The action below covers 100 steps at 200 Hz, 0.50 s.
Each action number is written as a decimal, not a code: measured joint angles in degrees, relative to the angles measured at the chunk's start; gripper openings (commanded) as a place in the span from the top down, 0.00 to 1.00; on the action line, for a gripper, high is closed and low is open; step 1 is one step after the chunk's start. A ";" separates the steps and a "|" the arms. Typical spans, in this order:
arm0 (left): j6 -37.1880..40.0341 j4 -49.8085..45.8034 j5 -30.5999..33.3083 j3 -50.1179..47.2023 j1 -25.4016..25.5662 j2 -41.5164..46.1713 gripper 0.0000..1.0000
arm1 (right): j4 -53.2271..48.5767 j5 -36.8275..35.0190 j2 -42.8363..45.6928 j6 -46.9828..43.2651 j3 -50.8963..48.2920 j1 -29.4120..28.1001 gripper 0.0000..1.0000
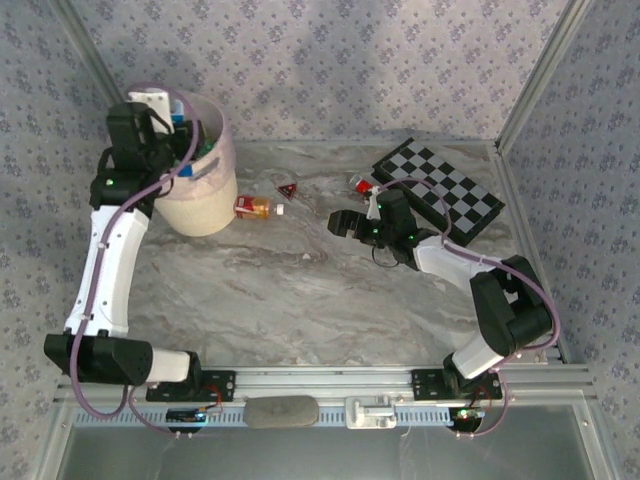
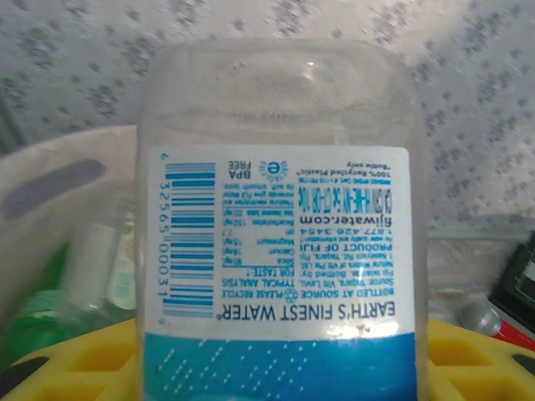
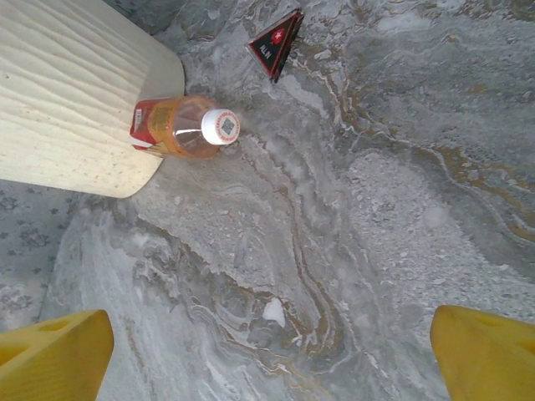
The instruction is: Put the plastic bottles in the bin
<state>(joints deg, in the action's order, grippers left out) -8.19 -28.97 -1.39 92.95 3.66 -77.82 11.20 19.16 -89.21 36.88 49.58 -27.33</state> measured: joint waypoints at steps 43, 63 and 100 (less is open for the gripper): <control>0.02 -2.16 -1.57 6.84 -7.87 -7.17 0.55 | -1.81 -1.01 0.20 -1.70 0.00 0.00 0.01; 0.00 -3.74 -2.03 10.14 -10.01 -11.50 0.55 | -2.73 -1.42 0.66 -2.05 0.00 0.00 0.01; -0.68 -7.26 -2.25 17.03 -13.27 -19.61 0.55 | -3.76 -2.08 2.05 -2.91 0.00 0.00 0.01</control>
<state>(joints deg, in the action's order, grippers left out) -8.86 -36.23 -3.64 109.97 -9.61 -97.43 7.44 17.08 -87.15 33.98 49.58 -27.33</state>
